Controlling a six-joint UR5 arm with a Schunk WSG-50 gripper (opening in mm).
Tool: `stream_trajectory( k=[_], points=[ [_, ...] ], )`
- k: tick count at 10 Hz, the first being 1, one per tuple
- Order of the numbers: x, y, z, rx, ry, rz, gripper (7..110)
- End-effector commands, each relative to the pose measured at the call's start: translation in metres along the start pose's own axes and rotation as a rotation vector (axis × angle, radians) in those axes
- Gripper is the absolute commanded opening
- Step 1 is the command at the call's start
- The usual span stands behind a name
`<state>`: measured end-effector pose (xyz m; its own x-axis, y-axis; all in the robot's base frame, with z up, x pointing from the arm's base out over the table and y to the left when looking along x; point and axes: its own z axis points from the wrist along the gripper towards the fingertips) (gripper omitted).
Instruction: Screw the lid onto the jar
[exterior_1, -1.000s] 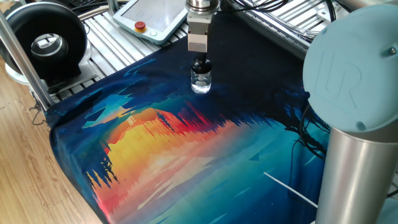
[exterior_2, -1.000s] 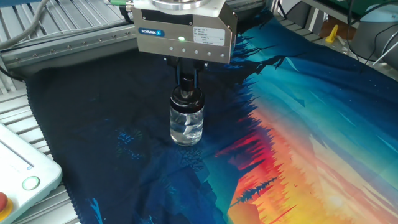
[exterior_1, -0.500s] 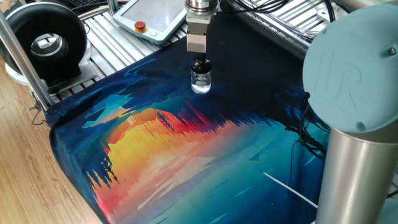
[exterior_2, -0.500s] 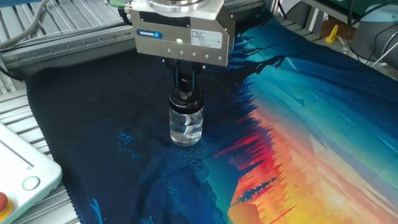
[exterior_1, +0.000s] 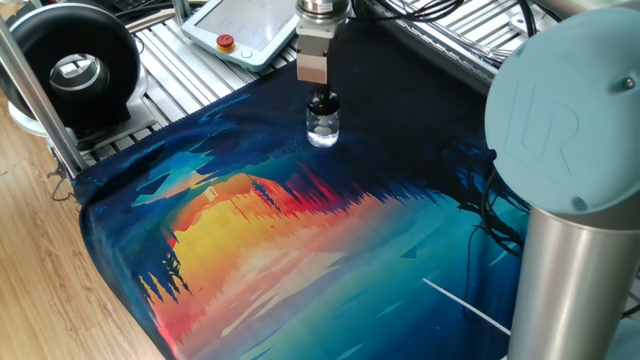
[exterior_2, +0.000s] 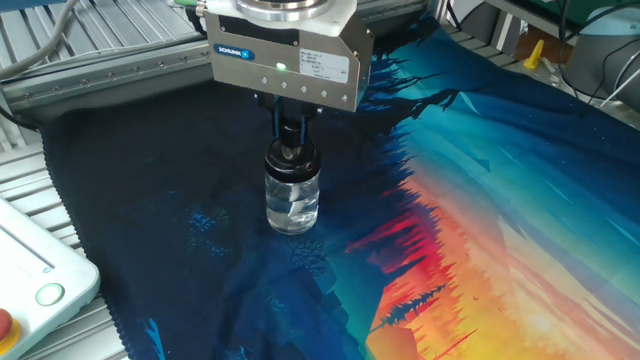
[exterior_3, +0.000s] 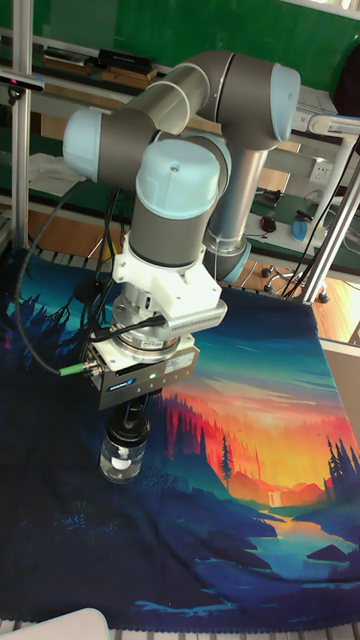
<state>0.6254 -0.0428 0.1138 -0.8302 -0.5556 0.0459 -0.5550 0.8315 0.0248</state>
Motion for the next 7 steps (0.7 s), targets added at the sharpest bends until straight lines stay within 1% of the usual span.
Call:
stream_trajectory(
  k=[1, 2, 3, 4, 6, 7],
  points=[
    [0.0, 0.001, 0.0, -0.011, 0.003, 0.096, 7],
    [0.001, 0.001, -0.001, -0.014, 0.006, 0.154, 7],
    [0.0, 0.006, -0.002, -0.038, 0.009, 0.213, 7],
    [-0.003, 0.007, -0.003, -0.049, 0.007, 0.266, 7],
    [-0.011, 0.003, -0.005, -0.088, -0.017, 0.347, 7],
    [-0.014, -0.001, -0.003, -0.089, -0.026, 0.383, 7]
  ],
)
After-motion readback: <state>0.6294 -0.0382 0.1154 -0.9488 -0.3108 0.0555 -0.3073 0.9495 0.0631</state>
